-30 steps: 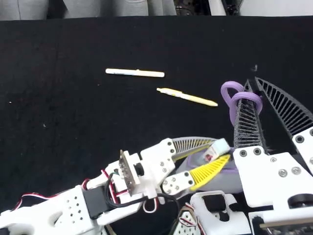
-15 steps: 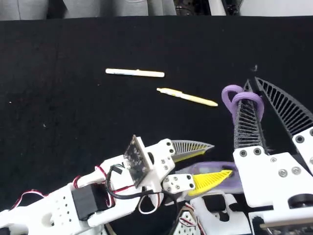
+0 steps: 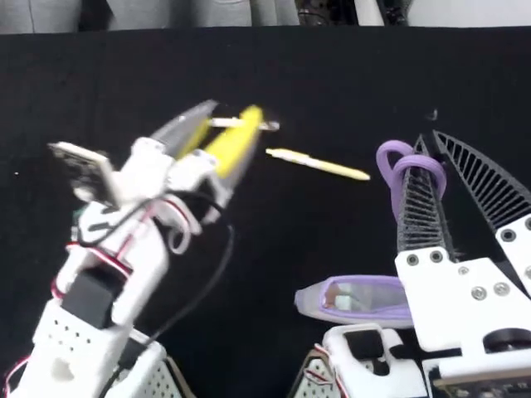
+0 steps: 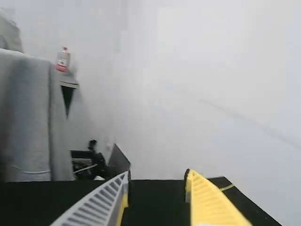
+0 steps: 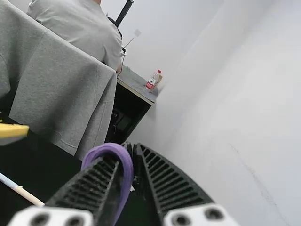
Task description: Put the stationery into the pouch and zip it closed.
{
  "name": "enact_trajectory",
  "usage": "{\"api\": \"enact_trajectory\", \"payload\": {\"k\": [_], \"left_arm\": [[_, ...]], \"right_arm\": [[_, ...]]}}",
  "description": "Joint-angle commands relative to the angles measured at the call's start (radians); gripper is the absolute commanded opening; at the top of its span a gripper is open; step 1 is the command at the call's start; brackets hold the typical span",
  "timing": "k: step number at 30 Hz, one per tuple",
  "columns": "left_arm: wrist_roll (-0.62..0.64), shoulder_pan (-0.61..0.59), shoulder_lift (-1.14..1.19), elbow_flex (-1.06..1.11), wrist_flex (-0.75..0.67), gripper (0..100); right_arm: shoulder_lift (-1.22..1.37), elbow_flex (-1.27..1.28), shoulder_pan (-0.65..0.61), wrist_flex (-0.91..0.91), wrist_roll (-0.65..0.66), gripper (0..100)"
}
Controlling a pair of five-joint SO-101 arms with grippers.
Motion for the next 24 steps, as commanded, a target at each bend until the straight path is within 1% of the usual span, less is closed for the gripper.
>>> {"api": "enact_trajectory", "payload": {"k": [1, 4, 7, 10, 11, 14, 16, 19, 24], "left_arm": [[0.02, -0.163, 0.011, -0.053, -0.006, 20], [0.02, -0.197, 0.104, -0.061, -0.006, 20], [0.02, -0.188, 0.29, -0.107, -0.006, 20], [0.02, -0.117, 0.532, -0.191, 0.011, 20], [0.025, -0.09, 0.612, -0.228, 0.035, 20], [0.04, 0.01, 0.85, -0.39, 0.181, 20], [0.1, 0.07, 0.996, -0.512, 0.285, 20], [0.218, 0.142, 1.197, -0.68, 0.376, 20], [0.382, 0.2, 1.456, -0.912, 0.387, 20]], "right_arm": [[0.025, 0.001, -0.012, -0.025, 0.009, 1.2], [0.027, 0.001, -0.012, -0.025, 0.009, 1.2], [0.027, 0.001, -0.012, -0.025, 0.009, 1.2], [0.027, 0.001, -0.012, -0.025, 0.009, 1.2], [0.027, 0.001, -0.012, -0.025, 0.009, 1.2], [0.027, 0.001, -0.012, -0.025, 0.009, 1.2], [0.027, 0.001, -0.012, -0.025, 0.009, 1.2], [0.027, 0.001, -0.012, -0.025, 0.009, 1.2], [0.025, 0.001, -0.012, -0.025, 0.009, 1.2]]}}
